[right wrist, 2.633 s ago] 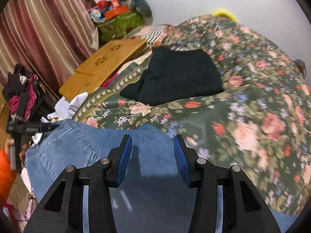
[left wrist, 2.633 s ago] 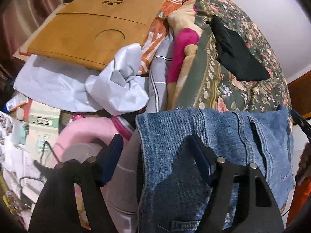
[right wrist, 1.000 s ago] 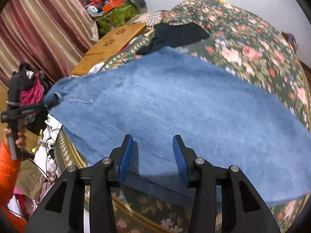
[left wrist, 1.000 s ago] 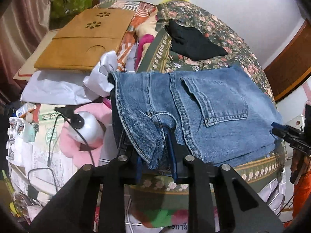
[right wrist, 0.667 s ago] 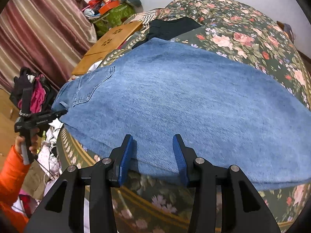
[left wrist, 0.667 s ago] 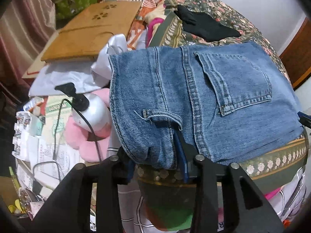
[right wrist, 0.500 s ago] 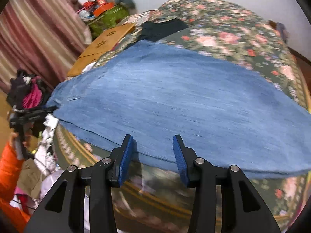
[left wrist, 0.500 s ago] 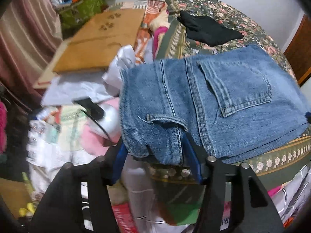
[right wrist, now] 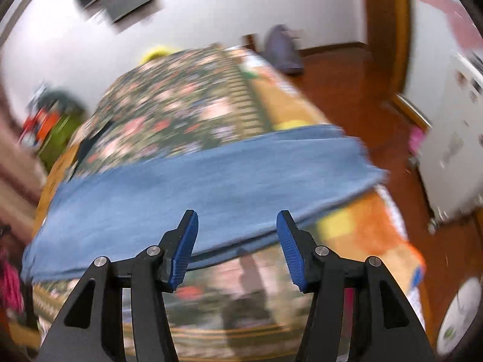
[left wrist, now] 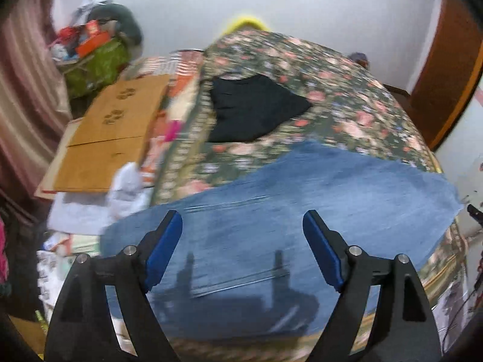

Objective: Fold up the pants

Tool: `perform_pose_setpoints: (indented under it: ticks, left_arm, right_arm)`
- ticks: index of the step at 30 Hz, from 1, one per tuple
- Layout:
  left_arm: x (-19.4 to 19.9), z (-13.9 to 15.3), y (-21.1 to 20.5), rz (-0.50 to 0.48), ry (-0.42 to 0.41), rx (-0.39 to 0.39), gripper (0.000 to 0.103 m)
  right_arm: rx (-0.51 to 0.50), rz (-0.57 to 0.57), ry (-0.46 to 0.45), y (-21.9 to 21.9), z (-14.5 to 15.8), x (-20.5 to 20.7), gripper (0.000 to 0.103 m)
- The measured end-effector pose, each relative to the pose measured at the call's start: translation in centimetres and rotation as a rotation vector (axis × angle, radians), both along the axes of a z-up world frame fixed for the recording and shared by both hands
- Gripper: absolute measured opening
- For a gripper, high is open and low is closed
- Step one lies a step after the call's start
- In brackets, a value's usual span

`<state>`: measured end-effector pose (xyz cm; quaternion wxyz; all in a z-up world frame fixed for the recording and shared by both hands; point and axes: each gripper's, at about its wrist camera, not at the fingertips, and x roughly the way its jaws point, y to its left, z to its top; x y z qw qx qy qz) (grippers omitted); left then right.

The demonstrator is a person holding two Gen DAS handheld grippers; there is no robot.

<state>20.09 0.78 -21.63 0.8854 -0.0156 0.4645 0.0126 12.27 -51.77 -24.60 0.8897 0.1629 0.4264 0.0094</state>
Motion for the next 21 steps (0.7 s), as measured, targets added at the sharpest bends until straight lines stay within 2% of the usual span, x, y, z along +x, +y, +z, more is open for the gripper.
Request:
perform_pose_setpoints:
  ticks: [4, 9, 10, 12, 13, 15, 16, 17, 19, 21]
  left_arm:
    - [2.2, -2.4, -5.4, -0.058, 0.056, 0.003, 0.082]
    - [3.2, -6.8, -10.4, -0.121, 0.146, 0.074, 0.083]
    - [3.1, -7.4, -10.7, -0.123, 0.154, 0.080, 0.085]
    - [2.7, -7.8, -10.8, -0.080, 0.110, 0.077, 0.093]
    - [2.7, -8.0, -10.8, -0.075, 0.114, 0.069, 0.094]
    - [2.8, -8.1, -10.6, -0.054, 0.123, 0.042, 0.095]
    - [2.8, -8.2, -10.6, -0.047, 0.130, 0.032, 0.095]
    - [2.9, -8.2, -10.6, -0.043, 0.134, 0.029, 0.095]
    - [2.8, -8.2, -10.8, -0.043, 0.136, 0.039, 0.095]
    - [2.7, -8.2, -11.1, -0.042, 0.134, 0.053, 0.095]
  right_arm:
    - [0.023, -0.128, 0.012, -5.7, -2.0, 0.4, 0.050]
    - [0.062, -0.191, 0.026, -8.9, -4.7, 2.3, 0.050]
    - [0.073, -0.198, 0.034, -9.3, -5.4, 2.8, 0.050]
    - [0.094, -0.218, 0.044, -9.8, -6.6, 3.5, 0.050]
    - [0.109, -0.219, 0.041, -10.0, -7.1, 3.6, 0.050]
    - [0.119, -0.231, 0.023, -10.2, -7.7, 3.9, 0.030]
    - [0.117, -0.240, 0.007, -10.3, -7.7, 3.9, 0.025]
    - [0.105, -0.248, -0.008, -10.4, -7.5, 3.9, 0.008]
    - [0.092, -0.231, -0.050, -10.6, -6.8, 3.7, 0.006]
    - [0.020, -0.206, -0.073, -10.1, -6.1, 3.8, 0.005]
